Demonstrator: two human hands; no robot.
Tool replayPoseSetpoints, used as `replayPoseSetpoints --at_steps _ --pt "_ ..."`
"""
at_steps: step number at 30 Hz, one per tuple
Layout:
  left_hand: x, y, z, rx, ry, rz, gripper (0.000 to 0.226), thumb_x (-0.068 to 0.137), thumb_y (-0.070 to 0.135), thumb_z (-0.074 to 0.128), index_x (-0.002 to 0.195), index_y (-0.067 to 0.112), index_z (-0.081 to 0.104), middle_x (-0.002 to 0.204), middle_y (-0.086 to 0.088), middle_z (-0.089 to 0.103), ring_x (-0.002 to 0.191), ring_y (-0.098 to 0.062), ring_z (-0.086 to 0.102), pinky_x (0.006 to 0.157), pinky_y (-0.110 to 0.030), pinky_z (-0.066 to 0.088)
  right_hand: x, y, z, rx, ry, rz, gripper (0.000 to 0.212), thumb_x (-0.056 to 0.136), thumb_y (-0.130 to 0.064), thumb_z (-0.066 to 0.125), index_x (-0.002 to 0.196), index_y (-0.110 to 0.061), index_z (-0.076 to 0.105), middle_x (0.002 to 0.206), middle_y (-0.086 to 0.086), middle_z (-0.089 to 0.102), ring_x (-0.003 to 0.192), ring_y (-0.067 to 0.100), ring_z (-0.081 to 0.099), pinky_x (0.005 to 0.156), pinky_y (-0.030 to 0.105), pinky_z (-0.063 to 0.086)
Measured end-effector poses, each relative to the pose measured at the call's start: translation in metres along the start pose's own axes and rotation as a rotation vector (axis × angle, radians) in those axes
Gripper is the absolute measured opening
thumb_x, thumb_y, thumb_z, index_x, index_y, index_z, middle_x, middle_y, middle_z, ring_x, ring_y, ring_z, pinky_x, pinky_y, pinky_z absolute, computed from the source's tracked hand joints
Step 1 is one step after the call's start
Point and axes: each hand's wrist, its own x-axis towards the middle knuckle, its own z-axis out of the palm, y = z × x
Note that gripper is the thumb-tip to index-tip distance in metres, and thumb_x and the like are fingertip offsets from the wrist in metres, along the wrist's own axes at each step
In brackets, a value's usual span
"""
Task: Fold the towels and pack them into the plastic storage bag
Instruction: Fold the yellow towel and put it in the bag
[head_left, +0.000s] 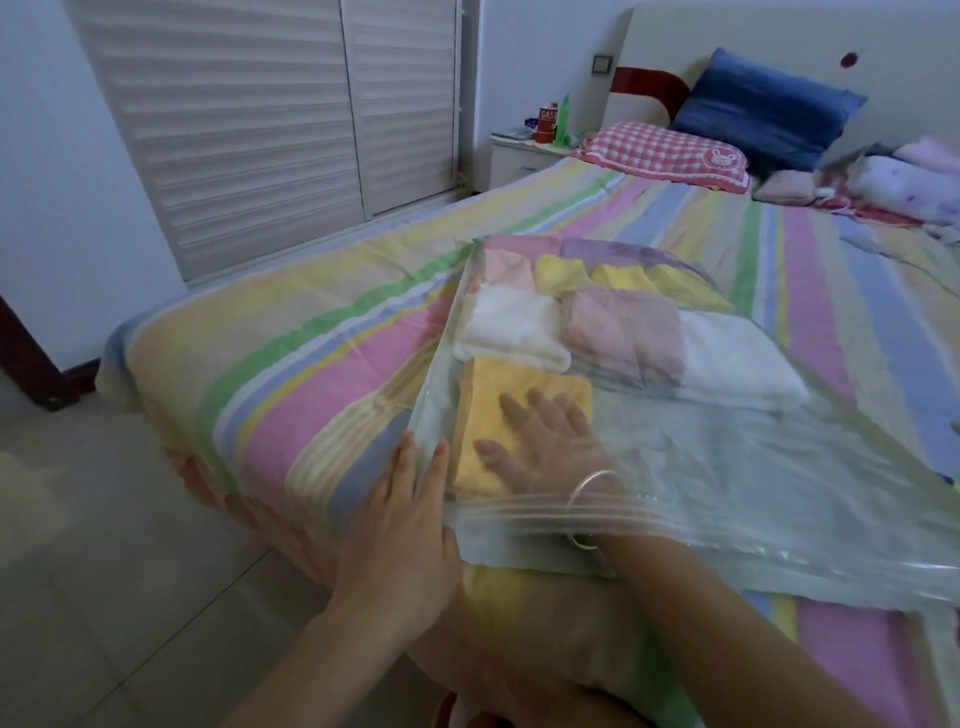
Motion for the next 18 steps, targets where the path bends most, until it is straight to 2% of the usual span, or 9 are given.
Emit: replayPoseSetpoints --at_steps 1,2,3,5,8,11,14,16,18 --pt "-0.001 0.0 0.0 -0.003 0.001 -0.006 0.071 0.101 0.023 0.031 0.152 0.027 -0.017 0.158 0.0 -0.028 0.149 -0.016 -0.011 0.117 -0.031 0.016 0.004 -0.006 0.001 -0.019 0.03 -0.046 0.103 0.063 -0.093 -0.008 0.149 -0.04 0.009 0.161 -0.001 0.002 0.147 0.026 -0.005 0.119 0.047 0.001" --pt "-0.002 0.0 0.0 -0.008 0.007 -0.009 0.071 0.101 0.022 0.031 0.152 0.028 -0.018 0.158 0.0 -0.028 0.149 -0.016 -0.01 0.117 -0.031 0.018 0.008 -0.012 0.003 -0.02 0.058 -0.075 0.104 0.064 -0.092 -0.008 0.15 -0.037 0.014 0.16 0.001 0.007 0.147 0.026 -0.002 0.118 0.047 0.002" --pt "-0.003 0.0 0.0 -0.011 0.014 -0.008 0.072 0.1 0.021 0.031 0.152 0.029 -0.019 0.158 0.001 -0.028 0.149 -0.015 -0.01 0.116 -0.03 0.019 0.011 -0.017 0.004 0.01 0.089 -0.06 0.094 0.073 -0.087 0.004 0.15 -0.034 0.017 0.16 0.001 0.008 0.147 0.025 0.0 0.118 0.046 0.003" --pt "-0.004 0.001 -0.001 -0.004 0.021 -0.001 0.073 0.1 0.018 0.03 0.151 0.027 -0.021 0.158 0.001 -0.029 0.149 -0.014 -0.014 0.117 -0.029 0.016 0.021 -0.023 0.009 0.073 0.09 0.04 0.077 0.085 -0.073 0.028 0.15 -0.035 0.014 0.16 -0.003 0.001 0.147 0.02 -0.009 0.119 0.042 0.001" --pt "-0.005 0.003 0.0 0.029 0.023 0.007 0.073 0.1 0.016 0.029 0.15 0.023 -0.025 0.158 -0.001 -0.028 0.147 -0.013 -0.019 0.118 -0.026 0.007 0.035 -0.031 0.014 -0.084 0.051 0.157 0.079 0.084 -0.075 0.015 0.151 -0.036 0.001 0.16 -0.001 -0.01 0.144 0.027 -0.02 0.117 0.05 0.001" --pt "-0.006 0.005 0.001 0.038 0.019 0.007 0.075 0.1 0.015 0.031 0.15 0.025 -0.023 0.159 -0.003 -0.026 0.147 -0.014 -0.021 0.118 -0.027 0.006 0.042 -0.037 0.014 -0.07 0.037 0.226 0.077 0.089 -0.07 0.018 0.152 -0.031 -0.004 0.16 0.0 -0.012 0.144 0.03 -0.021 0.117 0.05 0.001" --pt "-0.008 0.006 0.001 0.064 0.003 -0.005 0.076 0.1 0.015 0.032 0.15 0.028 -0.023 0.158 -0.005 -0.029 0.147 -0.017 -0.022 0.12 -0.033 0.002 0.04 -0.034 0.017 0.009 0.082 0.159 0.077 0.085 -0.07 0.018 0.151 -0.032 0.009 0.16 0.003 -0.001 0.146 0.029 -0.009 0.116 0.053 0.002" --pt "-0.009 0.009 0.0 0.107 0.007 -0.017 0.077 0.099 0.016 0.034 0.151 0.027 -0.022 0.157 -0.007 -0.031 0.146 -0.021 -0.024 0.122 -0.038 -0.004 0.028 -0.027 0.014 0.085 0.145 0.098 0.072 0.088 -0.066 0.025 0.15 -0.028 0.019 0.159 0.007 0.007 0.146 0.03 0.001 0.115 0.059 0.005" --pt "-0.012 0.015 -0.003 0.151 0.025 -0.001 0.078 0.097 0.018 0.036 0.152 0.027 -0.019 0.156 -0.007 -0.032 0.146 -0.022 -0.027 0.121 -0.041 -0.01 0.002 -0.017 0.01 0.057 0.159 0.073 0.067 0.094 -0.06 0.026 0.151 -0.027 0.017 0.16 0.006 0.0 0.146 0.031 -0.003 0.115 0.059 0.003"
